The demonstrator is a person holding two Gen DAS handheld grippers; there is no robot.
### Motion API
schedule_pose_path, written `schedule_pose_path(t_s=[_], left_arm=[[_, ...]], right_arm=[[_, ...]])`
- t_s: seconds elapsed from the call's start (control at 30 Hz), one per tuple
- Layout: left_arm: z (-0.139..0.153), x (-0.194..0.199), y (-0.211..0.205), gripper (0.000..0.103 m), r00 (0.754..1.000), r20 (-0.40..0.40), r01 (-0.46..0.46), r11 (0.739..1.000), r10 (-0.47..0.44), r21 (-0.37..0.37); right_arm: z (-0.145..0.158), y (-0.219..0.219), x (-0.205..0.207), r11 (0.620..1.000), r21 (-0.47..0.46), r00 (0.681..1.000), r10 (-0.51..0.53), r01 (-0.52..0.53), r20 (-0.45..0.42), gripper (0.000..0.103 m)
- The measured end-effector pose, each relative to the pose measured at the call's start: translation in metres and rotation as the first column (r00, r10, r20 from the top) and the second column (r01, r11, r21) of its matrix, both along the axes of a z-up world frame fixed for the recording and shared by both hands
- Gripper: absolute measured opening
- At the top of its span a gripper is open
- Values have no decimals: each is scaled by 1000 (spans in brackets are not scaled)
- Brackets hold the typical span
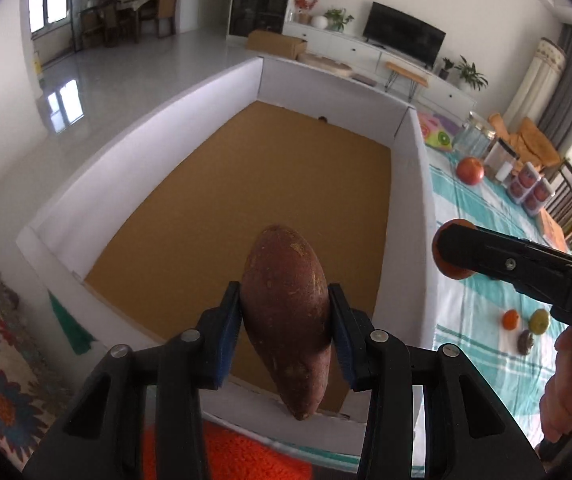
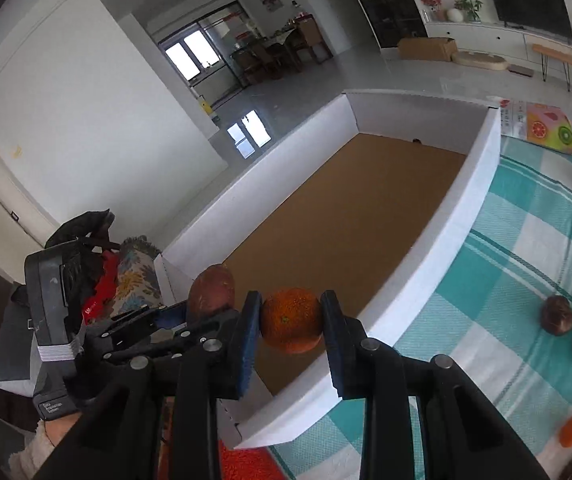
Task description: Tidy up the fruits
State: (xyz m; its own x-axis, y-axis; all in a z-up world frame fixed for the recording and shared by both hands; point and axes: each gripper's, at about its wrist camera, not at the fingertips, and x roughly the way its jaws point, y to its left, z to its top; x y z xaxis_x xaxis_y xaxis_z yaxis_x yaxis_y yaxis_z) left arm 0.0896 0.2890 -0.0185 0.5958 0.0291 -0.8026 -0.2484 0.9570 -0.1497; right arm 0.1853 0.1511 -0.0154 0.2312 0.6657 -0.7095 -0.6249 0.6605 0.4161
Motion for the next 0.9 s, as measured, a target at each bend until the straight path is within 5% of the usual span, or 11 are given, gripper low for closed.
schedule_pose_path(t_s=[0.1,0.23,0.3,0.37,0.47,0.57,0.77,0.9], left_arm=[[-9,0,-3,44,1000,-8,0,1000,0,14],[4,-2,-15,53,999,53,-2,1000,1,24],[16,-2,-26,61,995,96,7,1000,-9,17],[28,-2,-49,70,988,143,48,999,-48,9],[40,-9,-93,87,969,210,139,990,-134,-8],[35,-13,-148,95,941,230,261,965,-250,-20],[-46,2,-248,95,899,80,434,900,-431,-36],[-83,14,-284,95,886,45,459,886,-462,69]], right_arm=[[-17,12,2,999,-50,1000,-16,14,-26,35],[2,-25,4,996,13,997,-83,83,12,37],[23,-52,-1,993,28,990,-116,114,84,44],[43,-90,-10,987,36,973,-160,156,165,62],[49,-157,-23,961,-1,926,-268,278,267,80],[20,-238,-37,875,-73,842,-435,479,319,86],[-79,-390,-74,599,-285,663,-692,748,286,86],[-110,-434,-93,519,-330,603,-756,789,253,86]])
